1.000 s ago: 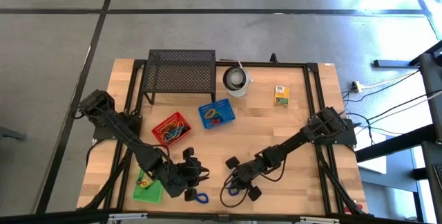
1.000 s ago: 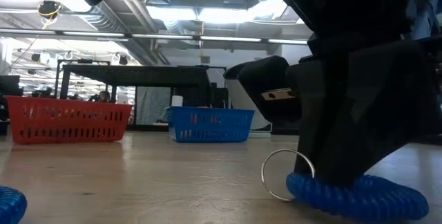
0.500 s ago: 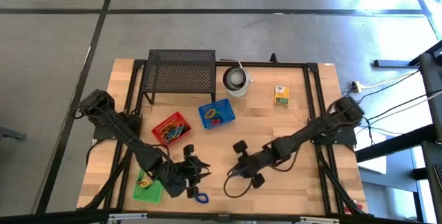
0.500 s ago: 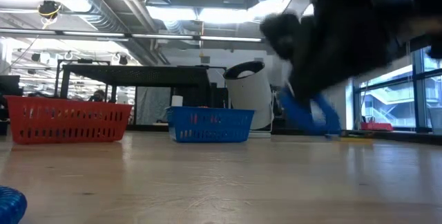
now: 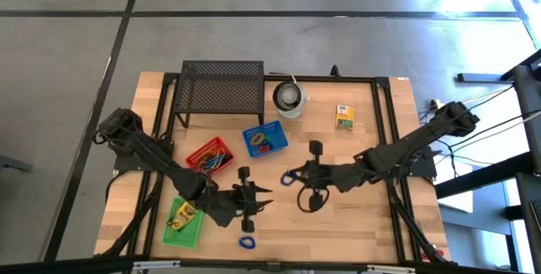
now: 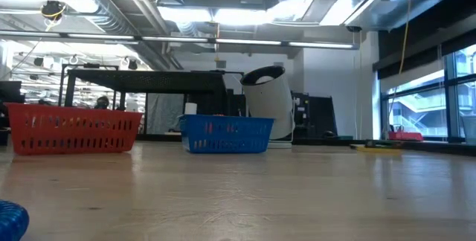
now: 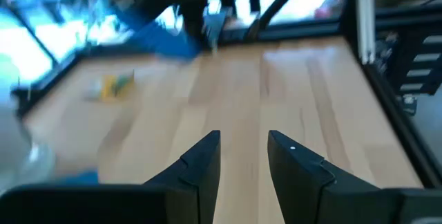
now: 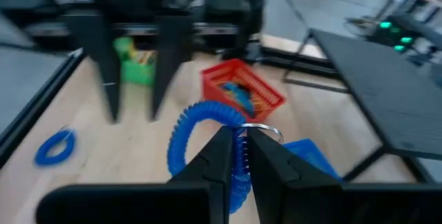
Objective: Pick & Place Office Desk Supplies
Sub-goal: Put the blue spring keychain into the blue bin
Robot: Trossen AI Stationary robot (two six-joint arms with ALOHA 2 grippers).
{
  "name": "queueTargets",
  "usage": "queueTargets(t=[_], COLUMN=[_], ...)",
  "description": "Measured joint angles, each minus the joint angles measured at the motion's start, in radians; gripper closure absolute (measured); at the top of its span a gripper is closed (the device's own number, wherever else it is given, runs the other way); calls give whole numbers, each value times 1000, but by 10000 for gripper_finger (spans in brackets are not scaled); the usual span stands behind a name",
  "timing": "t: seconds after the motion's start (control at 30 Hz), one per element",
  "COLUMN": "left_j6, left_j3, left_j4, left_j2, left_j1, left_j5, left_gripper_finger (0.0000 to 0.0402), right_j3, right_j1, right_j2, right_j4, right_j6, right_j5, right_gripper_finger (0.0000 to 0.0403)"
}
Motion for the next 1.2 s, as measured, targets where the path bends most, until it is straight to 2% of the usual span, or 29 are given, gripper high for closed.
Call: queueTargets(t=[0.17,0.33,0.5,0.8,0.97,1.2], left_j6=[193,242,222,220,204,34], left_j3=[0,0,0,0,0,0], left_j4=[143,180,180,247,287,283], left_j2=[0,0,0,0,0,0], left_j1=[26,47,64,101,140,193], left_j5=[74,100,-2,10,90,145], left_gripper_finger=[287,287,287,287,287,288], right_j3=[0,0,0,0,1,1], right_j1=[1,2,14,31,31,31], right_j2=[-21,-21,-21,-21,-21,-21], right_j4=[1,-1,-4,-12,-8,-8], right_j6=[-14,-21,-53,-257,-335,-410], right_j5=[37,13,12,12,12,50], right_gripper_finger=[365,365,365,365,365,365])
